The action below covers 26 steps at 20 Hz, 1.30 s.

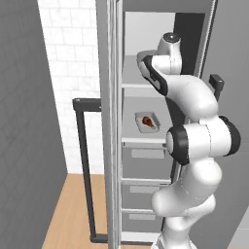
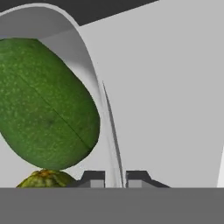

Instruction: Take the meat container that has the chicken drumstick and place it on the second highest rack of the freezer. Then take the vegetable container that has the lime and avocado and place it on the highest rack of the freezer.

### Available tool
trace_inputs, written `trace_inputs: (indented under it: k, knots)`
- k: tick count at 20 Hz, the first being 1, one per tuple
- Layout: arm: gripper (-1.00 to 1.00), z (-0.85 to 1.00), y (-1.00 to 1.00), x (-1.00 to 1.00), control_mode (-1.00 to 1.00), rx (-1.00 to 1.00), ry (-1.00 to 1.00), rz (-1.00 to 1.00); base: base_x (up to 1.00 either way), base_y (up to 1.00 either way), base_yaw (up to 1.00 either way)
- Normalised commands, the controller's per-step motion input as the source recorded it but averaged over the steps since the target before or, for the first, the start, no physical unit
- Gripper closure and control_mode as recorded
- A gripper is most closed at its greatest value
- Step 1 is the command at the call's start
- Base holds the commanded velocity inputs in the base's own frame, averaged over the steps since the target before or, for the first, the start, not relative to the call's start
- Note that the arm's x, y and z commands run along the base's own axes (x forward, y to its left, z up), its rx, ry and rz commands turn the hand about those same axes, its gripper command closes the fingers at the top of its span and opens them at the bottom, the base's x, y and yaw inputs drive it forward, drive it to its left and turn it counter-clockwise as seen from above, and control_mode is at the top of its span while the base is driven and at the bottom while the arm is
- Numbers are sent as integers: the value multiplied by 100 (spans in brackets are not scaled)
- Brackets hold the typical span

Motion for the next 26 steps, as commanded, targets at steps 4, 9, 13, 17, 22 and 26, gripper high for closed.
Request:
trace_inputs:
  k: [4, 9, 13, 17, 22, 26]
  knots:
    - [-100, -19, 0, 23, -100, 1, -5, 0, 0, 0, 0]
    - [-100, 0, 0, -58, -100, 0, -38, 0, 0, 0, 0]
    - [-100, 4, 0, -100, -100, 0, -41, 0, 0, 0, 0]
    - [-100, 16, 0, -100, -100, 2, -19, 0, 0, 0, 0]
    - [-100, 55, 0, -100, -100, 4, -4, 0, 0, 0, 0]
    - [-100, 58, 0, -100, -100, 0, 0, 0, 0, 0, 0]
